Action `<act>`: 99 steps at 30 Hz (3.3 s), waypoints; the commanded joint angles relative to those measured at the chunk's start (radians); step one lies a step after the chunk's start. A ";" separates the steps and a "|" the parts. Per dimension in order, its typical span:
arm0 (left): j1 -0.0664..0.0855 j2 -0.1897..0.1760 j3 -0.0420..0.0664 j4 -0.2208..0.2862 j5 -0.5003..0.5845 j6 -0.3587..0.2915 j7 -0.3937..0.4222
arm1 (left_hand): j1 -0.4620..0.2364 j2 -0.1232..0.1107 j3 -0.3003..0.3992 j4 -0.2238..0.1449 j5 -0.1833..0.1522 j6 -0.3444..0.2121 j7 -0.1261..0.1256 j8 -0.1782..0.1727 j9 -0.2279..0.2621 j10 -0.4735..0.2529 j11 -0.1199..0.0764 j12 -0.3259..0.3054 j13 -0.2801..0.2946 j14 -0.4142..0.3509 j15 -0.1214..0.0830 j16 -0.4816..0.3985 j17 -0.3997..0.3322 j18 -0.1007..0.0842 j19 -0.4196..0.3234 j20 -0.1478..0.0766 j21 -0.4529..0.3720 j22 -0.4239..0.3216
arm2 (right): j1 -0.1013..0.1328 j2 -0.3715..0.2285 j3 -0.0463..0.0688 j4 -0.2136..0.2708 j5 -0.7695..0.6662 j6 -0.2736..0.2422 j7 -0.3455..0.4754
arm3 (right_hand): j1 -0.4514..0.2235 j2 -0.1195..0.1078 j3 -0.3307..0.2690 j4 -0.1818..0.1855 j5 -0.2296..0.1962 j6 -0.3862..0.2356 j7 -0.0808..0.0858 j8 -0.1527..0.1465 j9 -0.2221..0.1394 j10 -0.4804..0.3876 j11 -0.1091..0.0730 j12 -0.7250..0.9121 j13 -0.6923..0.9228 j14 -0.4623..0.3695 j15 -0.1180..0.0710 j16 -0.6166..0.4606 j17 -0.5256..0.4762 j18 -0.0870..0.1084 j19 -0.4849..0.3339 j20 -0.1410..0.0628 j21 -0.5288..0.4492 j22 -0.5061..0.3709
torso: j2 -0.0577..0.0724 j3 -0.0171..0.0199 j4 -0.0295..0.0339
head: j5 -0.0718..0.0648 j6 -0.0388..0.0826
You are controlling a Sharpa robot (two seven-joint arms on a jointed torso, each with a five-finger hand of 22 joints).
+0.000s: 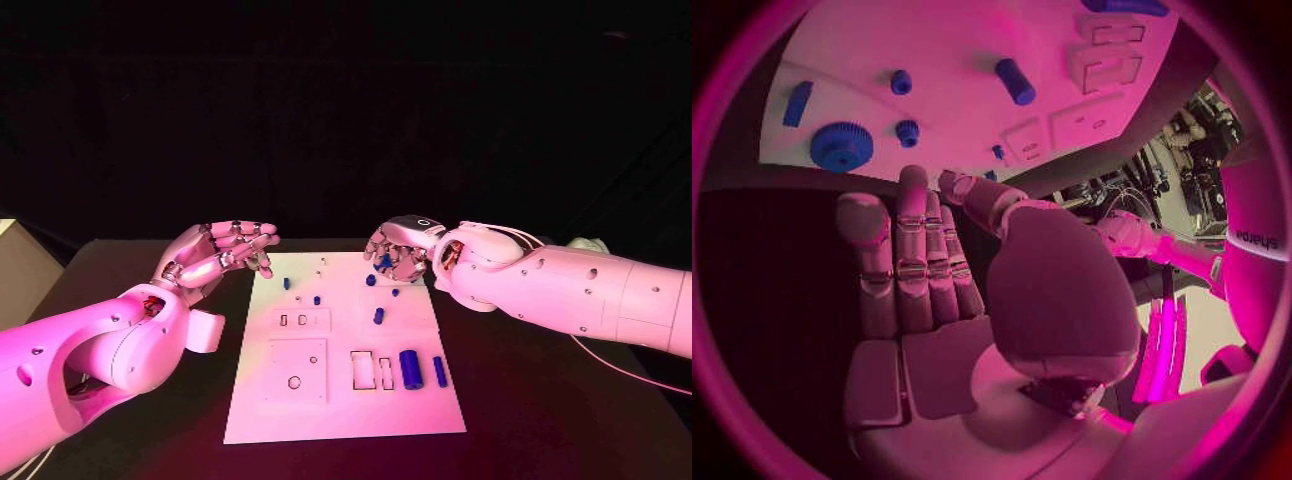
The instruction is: Assemble the parts on the task board
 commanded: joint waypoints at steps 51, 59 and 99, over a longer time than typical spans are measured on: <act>0.008 -0.015 0.001 0.019 -0.005 0.074 -0.068 | -0.029 0.006 -0.003 0.002 -0.004 -0.043 0.018 -0.012 0.005 -0.038 0.023 -0.014 0.001 -0.043 0.015 0.008 -0.001 0.004 -0.054 0.016 0.029 0.018 | -0.009 0.030 -0.002 -0.045 -0.092 0.027 -0.165 | -0.045 0.008 -0.169 0.106 0.079 0.006 -0.006 0.026 0.141 -0.194 -0.016 0.347 0.445 0.104 -0.004 0.894 0.536 -0.142 0.350 0.002 0.554 0.845 | 0.080 -0.0271 0.0334 | -0.029 0.021; 0.008 -0.018 0.001 0.020 -0.005 0.073 -0.071 | -0.029 0.008 -0.003 0.002 -0.004 -0.044 0.018 -0.012 0.005 -0.039 0.023 -0.014 0.001 -0.043 0.016 0.008 -0.002 0.004 -0.055 0.016 0.029 0.018 | -0.009 0.028 -0.002 -0.046 -0.086 0.022 -0.157 | -0.037 0.010 -0.100 0.110 0.124 0.017 -0.005 0.030 0.149 -0.189 -0.014 0.315 0.409 0.106 -0.003 0.890 0.521 -0.142 0.350 0.004 0.554 0.845 | 0.089 -0.0282 0.0335 | -0.030 0.026; 0.008 -0.023 0.001 0.014 -0.004 0.077 -0.082 | -0.024 0.014 0.001 -0.001 -0.005 -0.046 0.019 -0.012 0.006 -0.042 0.024 -0.013 0.001 -0.043 0.015 0.008 -0.003 0.005 -0.058 0.017 0.033 0.020 | -0.002 0.033 0.010 0.009 -0.066 -0.173 -0.189 | 0.005 0.077 0.021 0.050 0.117 0.099 -0.034 0.104 0.249 -0.040 -0.050 0.244 0.333 0.159 -0.039 0.878 0.498 -0.142 0.350 -0.030 0.554 0.845 | 0.116 -0.0363 0.0422 | -0.036 0.063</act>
